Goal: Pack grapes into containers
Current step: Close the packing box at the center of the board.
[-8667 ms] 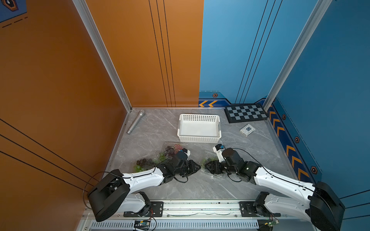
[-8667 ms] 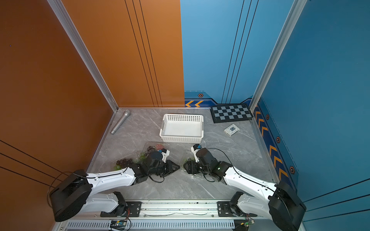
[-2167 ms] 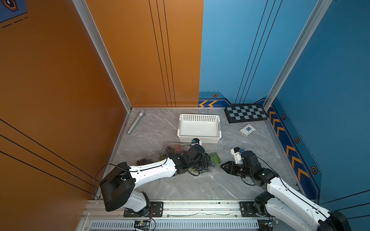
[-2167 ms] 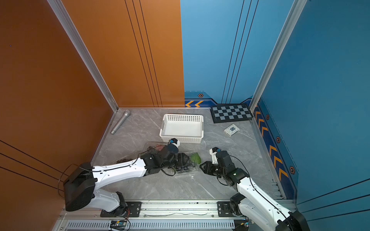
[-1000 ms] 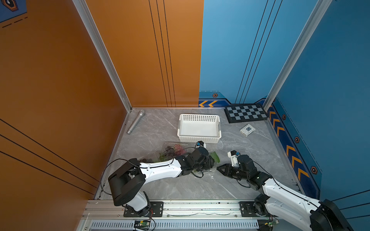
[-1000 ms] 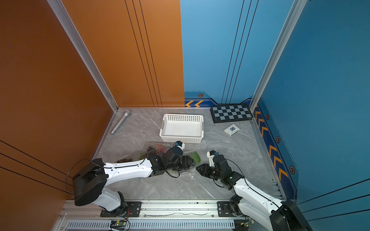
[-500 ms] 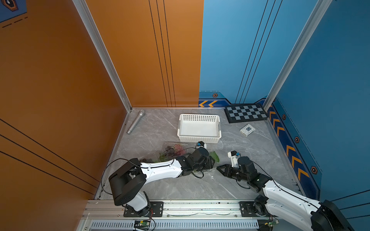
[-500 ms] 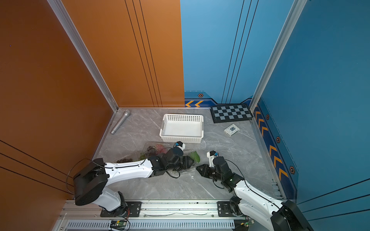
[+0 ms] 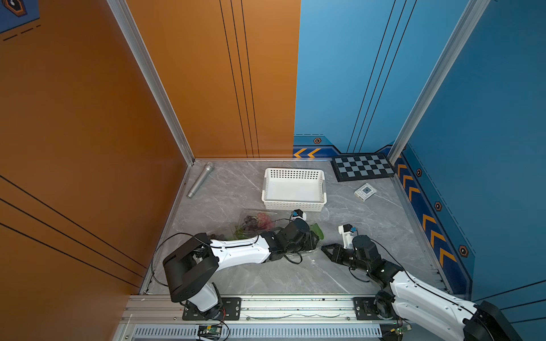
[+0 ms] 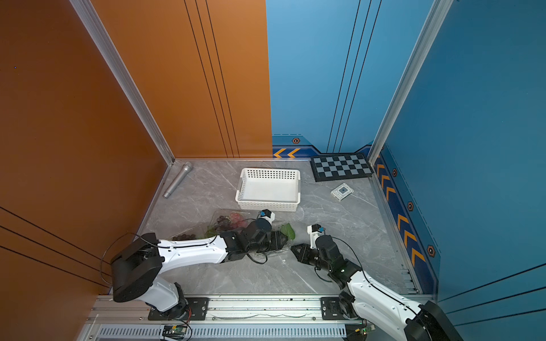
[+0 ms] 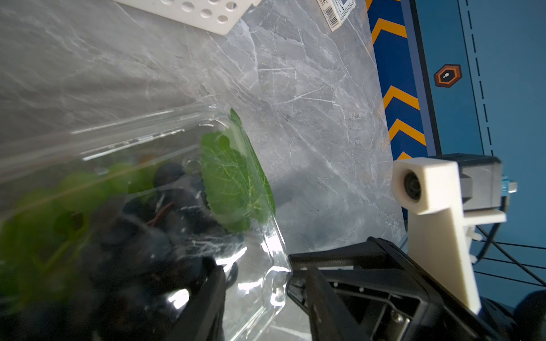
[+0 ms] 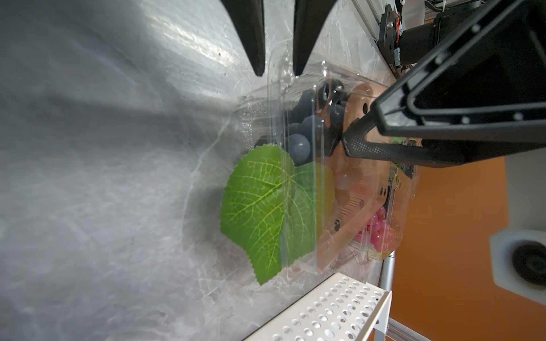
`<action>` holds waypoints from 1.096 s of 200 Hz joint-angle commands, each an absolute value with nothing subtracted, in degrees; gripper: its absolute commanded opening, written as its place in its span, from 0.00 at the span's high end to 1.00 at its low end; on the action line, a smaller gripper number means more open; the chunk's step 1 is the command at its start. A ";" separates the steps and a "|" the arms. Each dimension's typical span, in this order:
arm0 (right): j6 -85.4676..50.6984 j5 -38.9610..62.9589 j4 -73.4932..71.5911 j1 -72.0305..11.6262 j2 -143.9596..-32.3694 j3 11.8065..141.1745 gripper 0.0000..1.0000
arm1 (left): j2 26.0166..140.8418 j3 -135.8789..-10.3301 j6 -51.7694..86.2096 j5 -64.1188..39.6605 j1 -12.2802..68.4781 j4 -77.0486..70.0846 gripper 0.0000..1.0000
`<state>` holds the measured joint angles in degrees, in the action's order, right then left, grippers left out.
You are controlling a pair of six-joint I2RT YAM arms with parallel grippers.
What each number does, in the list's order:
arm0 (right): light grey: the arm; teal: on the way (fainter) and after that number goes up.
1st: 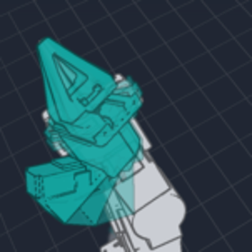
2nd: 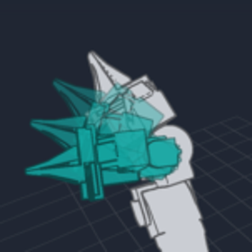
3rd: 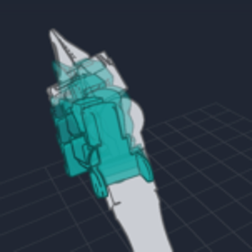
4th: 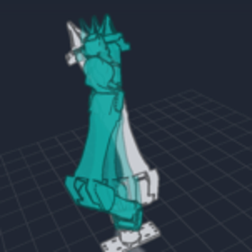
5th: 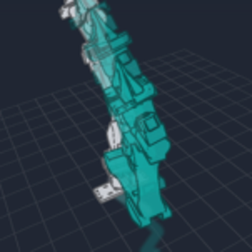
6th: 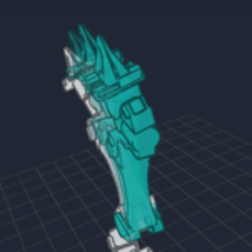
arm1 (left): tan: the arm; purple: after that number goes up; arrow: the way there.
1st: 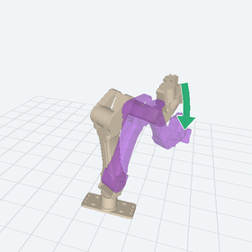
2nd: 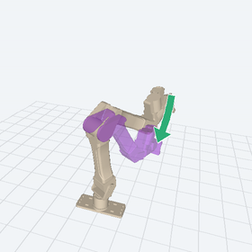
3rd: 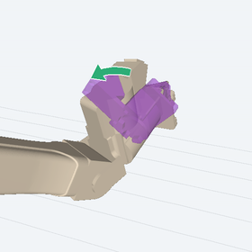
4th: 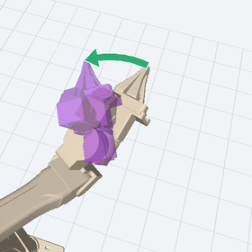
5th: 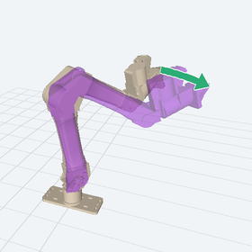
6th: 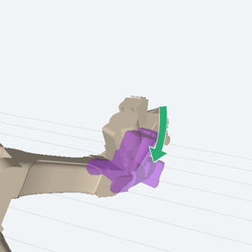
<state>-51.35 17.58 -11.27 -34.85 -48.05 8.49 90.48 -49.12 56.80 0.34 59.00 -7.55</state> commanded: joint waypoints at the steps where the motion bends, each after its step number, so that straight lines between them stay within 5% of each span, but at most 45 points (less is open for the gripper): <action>1: -51.77 14.60 -10.60 -35.06 -48.38 7.19 0.81 | 91.94 -47.38 57.22 -0.27 59.86 -4.57 0.54; 114: -53.51 17.14 -18.63 -35.27 -56.90 8.50 0.77 | 92.19 -47.81 57.26 -0.44 59.94 -4.90 0.54; 219: -56.49 16.27 -21.66 -37.69 -59.15 9.42 0.84 | 92.22 -47.63 57.27 -0.71 59.89 -5.54 0.54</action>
